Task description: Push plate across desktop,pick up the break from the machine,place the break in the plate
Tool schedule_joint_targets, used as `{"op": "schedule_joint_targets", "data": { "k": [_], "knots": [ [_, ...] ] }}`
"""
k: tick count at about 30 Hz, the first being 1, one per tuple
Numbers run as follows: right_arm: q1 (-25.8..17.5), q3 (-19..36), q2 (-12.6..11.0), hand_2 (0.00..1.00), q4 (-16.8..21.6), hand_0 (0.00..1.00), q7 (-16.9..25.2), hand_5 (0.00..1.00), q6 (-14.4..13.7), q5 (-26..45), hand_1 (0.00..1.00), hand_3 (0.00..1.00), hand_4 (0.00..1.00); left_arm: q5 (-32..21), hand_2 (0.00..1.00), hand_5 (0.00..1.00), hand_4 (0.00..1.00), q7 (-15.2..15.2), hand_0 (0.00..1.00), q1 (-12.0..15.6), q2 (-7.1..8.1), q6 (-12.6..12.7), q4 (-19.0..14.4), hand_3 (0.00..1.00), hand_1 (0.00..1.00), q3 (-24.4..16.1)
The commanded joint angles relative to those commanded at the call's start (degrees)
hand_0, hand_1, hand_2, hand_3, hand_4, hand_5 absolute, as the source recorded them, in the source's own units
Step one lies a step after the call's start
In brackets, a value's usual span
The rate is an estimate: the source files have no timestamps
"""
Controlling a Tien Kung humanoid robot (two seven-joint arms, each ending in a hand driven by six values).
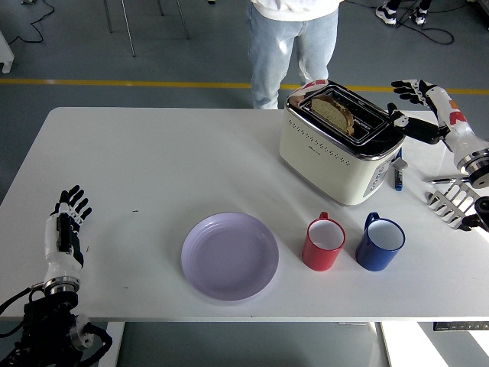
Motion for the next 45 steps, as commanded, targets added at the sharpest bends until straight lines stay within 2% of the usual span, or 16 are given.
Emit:
{"op": "schedule_joint_targets", "data": {
  "k": [2, 7, 11, 16, 20, 24, 26, 27, 28, 32, 33, 36, 38, 39, 44, 45],
  "knots": [
    [1.24, -1.0, 0.64, 0.864, -0.55, 0.901, -0.87, 0.336, 0.28, -2.44, 0.839, 0.874, 0.83, -0.01, 0.847, 0.998, 0.596, 0.63, 0.746, 0.45, -0.47, -0.74, -0.72, 0.795, 0.798, -1.9],
    [3.96, -3.13, 2.54, 0.864, -2.13, 0.901, -3.6, 0.336, 1.93, -5.46, 0.839, 0.874, 0.83, 0.38, 0.847, 0.998, 0.596, 2.84, 0.746, 1.59, -1.31, -2.69, -3.05, 0.795, 0.798, -6.45],
    [6.6, -4.98, 4.78, 0.888, -4.62, 0.915, -6.54, 0.345, 3.23, -6.32, 0.857, 0.889, 0.836, 0.42, 0.837, 0.998, 0.594, 4.84, 0.745, 2.32, -1.21, -4.24, -5.56, 0.787, 0.788, -10.38],
    [8.98, -5.9, 6.97, 0.896, -6.67, 0.927, -7.52, 0.347, 2.55, -5.71, 0.871, 0.884, 0.863, -0.26, 0.812, 0.998, 0.594, 7.0, 0.742, 2.83, -1.02, -6.01, -8.18, 0.769, 0.772, -13.46],
    [11.41, -7.07, 8.97, 0.871, -8.36, 0.902, -8.61, 0.337, 1.36, -6.8, 0.85, 0.869, 0.858, -4.42, 0.807, 0.998, 0.598, 9.72, 0.743, 3.2, -0.81, -9.42, -10.36, 0.759, 0.767, -14.0],
    [13.64, -8.22, 10.76, 0.871, -10.88, 0.902, -10.52, 0.337, 0.48, -8.63, 0.85, 0.869, 0.858, -10.28, 0.807, 0.998, 0.598, 15.01, 0.743, 3.1, -1.36, -15.12, -11.36, 0.759, 0.767, -14.51],
    [13.83, -8.36, 10.91, 0.871, -11.12, 0.902, -10.71, 0.337, 0.48, -8.74, 0.85, 0.869, 0.858, -11.18, 0.8, 0.998, 0.597, 15.93, 0.744, 3.07, -1.41, -15.96, -11.42, 0.753, 0.764, -14.56],
    [14.52, -8.87, 11.46, 0.818, -12.11, 0.833, -11.2, 0.33, 0.32, -8.82, 0.8, 0.849, 0.848, -12.7, 0.8, 0.998, 0.597, 16.82, 0.744, 2.94, -1.51, -16.76, -11.5, 0.753, 0.764, -14.77],
    [14.98, -9.26, 11.83, 0.818, -12.83, 0.833, -11.52, 0.33, 0.22, -8.9, 0.8, 0.849, 0.848, -14.88, 0.8, 0.998, 0.597, 17.3, 0.744, 2.84, -1.51, -17.15, -11.54, 0.753, 0.764, -14.89],
    [16.03, -9.98, 12.76, 0.818, -14.81, 0.833, -12.11, 0.33, 0.48, -9.1, 0.8, 0.849, 0.848, -19.47, 0.8, 0.998, 0.597, 17.09, 0.744, 2.53, -1.51, -16.72, -11.35, 0.753, 0.764, -15.49],
    [16.14, -9.96, 12.92, 0.747, -15.13, 0.788, -12.15, 0.3, 0.42, -9.12, 0.759, 0.801, 0.819, -19.88, 0.802, 0.998, 0.596, 17.01, 0.741, 2.5, -1.51, -16.56, -11.34, 0.754, 0.766, -15.59],
    [16.97, -9.95, 13.65, 0.747, -17.21, 0.788, -12.43, 0.3, 0.16, -9.81, 0.759, 0.801, 0.819, -22.08, 0.802, 0.998, 0.596, 16.65, 0.741, 2.44, -1.51, -16.33, -11.27, 0.754, 0.766, -15.89],
    [17.2, -10.02, 13.8, 0.747, -17.75, 0.788, -12.5, 0.3, 0.03, -10.13, 0.759, 0.801, 0.819, -22.53, 0.802, 0.998, 0.596, 16.61, 0.741, 2.41, -1.51, -16.34, -11.25, 0.754, 0.766, -15.91],
    [17.49, -10.18, 13.97, 0.683, -18.51, 0.732, -12.58, 0.251, -0.21, -10.62, 0.713, 0.759, 0.782, -23.05, 0.804, 0.998, 0.595, 16.62, 0.741, 2.36, -1.51, -16.47, -11.25, 0.751, 0.765, -15.9],
    [18.52, -11.48, 14.7, 0.683, -21.37, 0.732, -13.16, 0.251, -1.44, -12.89, 0.713, 0.759, 0.782, -23.39, 0.804, 0.998, 0.595, 16.56, 0.741, 1.96, -1.51, -16.54, -11.14, 0.751, 0.765, -15.74],
    [18.68, -11.65, 14.91, 0.625, -21.87, 0.662, -13.22, 0.21, -1.55, -13.24, 0.671, 0.712, 0.741, -23.38, 0.805, 0.998, 0.594, 16.51, 0.741, 1.89, -1.51, -16.51, -11.07, 0.749, 0.765, -15.69]
  ]
}}
